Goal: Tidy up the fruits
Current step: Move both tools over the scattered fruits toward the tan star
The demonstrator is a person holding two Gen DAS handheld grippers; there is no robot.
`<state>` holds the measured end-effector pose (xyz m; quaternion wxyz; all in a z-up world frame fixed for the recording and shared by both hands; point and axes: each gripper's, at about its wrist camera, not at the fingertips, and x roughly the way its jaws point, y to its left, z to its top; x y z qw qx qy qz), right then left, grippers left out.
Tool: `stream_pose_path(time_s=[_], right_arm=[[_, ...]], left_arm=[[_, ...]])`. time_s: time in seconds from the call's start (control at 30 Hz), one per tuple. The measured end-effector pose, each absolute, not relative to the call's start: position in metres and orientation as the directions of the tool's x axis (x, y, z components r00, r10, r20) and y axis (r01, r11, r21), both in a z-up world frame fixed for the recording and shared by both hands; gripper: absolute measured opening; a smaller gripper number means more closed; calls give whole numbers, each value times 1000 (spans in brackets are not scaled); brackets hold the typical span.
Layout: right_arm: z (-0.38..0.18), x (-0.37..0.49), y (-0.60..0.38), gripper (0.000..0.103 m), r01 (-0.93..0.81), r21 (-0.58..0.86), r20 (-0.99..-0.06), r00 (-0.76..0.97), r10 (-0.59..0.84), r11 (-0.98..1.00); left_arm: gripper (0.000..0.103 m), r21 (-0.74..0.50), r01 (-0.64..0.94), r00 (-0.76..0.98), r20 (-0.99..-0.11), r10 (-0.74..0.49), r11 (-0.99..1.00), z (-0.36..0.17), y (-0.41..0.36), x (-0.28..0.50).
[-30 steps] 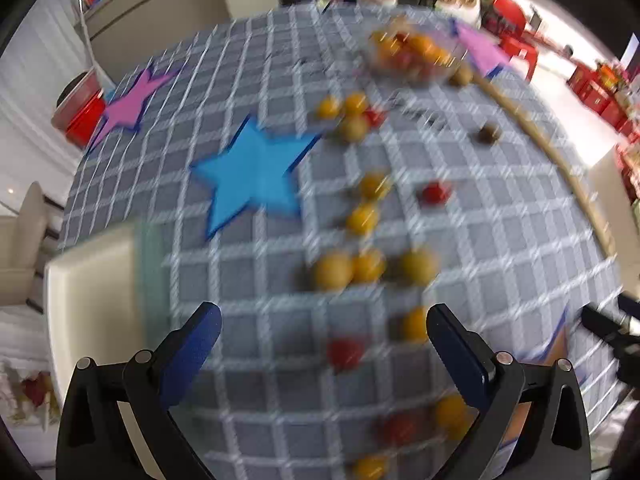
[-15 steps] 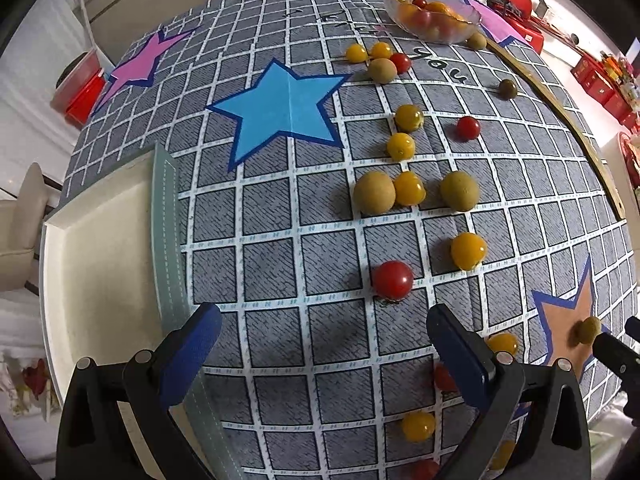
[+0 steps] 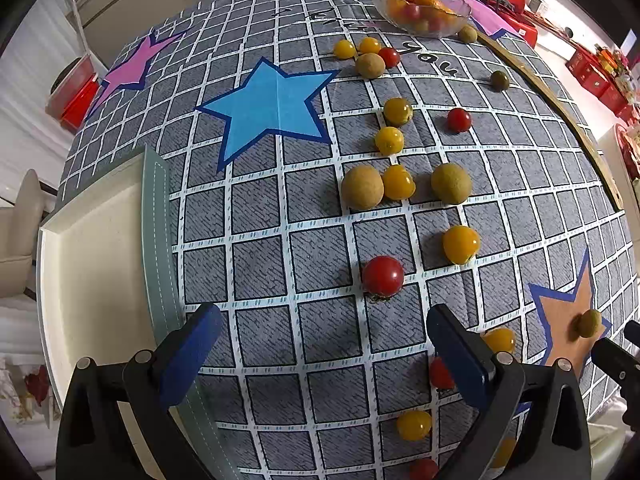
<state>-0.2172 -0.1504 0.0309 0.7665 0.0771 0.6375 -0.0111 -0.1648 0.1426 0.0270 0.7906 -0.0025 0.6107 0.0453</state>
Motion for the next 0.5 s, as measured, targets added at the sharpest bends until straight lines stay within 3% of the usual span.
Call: stream_pose_path(time_s=[0.5], right_arm=[[31, -210, -159, 103, 71, 101, -981, 176, 87, 992]], left_arm=[[103, 51, -90, 248, -966, 72, 995, 28, 140, -162]])
